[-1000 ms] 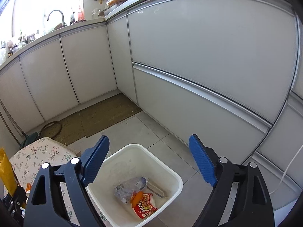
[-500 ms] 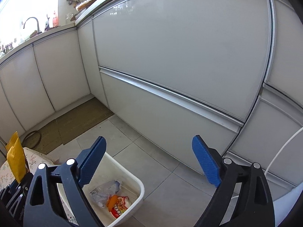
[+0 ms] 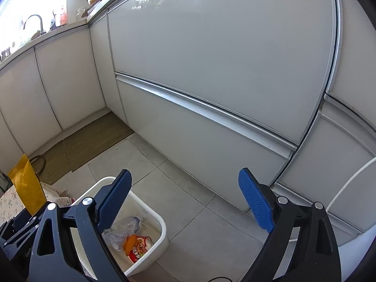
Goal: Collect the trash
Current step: 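Lower the yellow packet into the white bin and open the left gripper, then move both open grippers back over the table toward the remaining trash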
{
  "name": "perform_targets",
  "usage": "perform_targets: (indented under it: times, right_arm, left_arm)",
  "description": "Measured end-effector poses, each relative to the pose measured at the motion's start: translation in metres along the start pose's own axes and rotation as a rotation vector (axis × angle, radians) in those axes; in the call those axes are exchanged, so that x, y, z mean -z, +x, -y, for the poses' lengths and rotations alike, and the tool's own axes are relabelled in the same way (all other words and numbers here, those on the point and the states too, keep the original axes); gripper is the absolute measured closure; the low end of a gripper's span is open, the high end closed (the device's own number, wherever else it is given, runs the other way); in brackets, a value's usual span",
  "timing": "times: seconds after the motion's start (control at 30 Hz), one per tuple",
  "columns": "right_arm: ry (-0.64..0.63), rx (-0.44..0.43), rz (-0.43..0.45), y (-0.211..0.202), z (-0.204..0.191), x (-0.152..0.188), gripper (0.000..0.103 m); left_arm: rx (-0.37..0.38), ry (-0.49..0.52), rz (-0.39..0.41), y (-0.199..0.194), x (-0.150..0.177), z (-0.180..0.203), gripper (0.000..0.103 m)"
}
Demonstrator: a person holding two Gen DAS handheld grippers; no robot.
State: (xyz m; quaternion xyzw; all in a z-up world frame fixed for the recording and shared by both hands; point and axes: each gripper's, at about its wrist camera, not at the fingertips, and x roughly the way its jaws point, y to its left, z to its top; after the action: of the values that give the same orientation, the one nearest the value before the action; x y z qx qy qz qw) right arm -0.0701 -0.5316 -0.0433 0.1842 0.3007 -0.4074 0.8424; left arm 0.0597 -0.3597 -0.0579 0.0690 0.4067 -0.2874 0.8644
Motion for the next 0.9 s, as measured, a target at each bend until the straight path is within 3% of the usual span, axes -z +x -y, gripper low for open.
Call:
perform_targets:
  times: [0.1, 0.17, 0.63, 0.9]
  right_arm:
    - [-0.029, -0.01, 0.003, -0.005, -0.008, 0.004, 0.01]
    - [-0.045, -0.015, 0.008, -0.009, -0.013, 0.007, 0.01]
    - [-0.195, -0.116, 0.028, -0.049, -0.07, 0.034, 0.01]
    - [-0.296, -0.191, 0.032, -0.068, -0.11, 0.057, 0.01]
  left_arm:
    - [-0.027, -0.025, 0.013, -0.009, 0.005, -0.01, 0.021]
    - [-0.042, -0.036, 0.027, -0.016, 0.007, -0.018, 0.019]
    - [-0.134, -0.102, 0.075, -0.058, 0.029, -0.076, 0.019]
    - [-0.189, -0.174, 0.056, -0.077, 0.051, -0.118, 0.018]
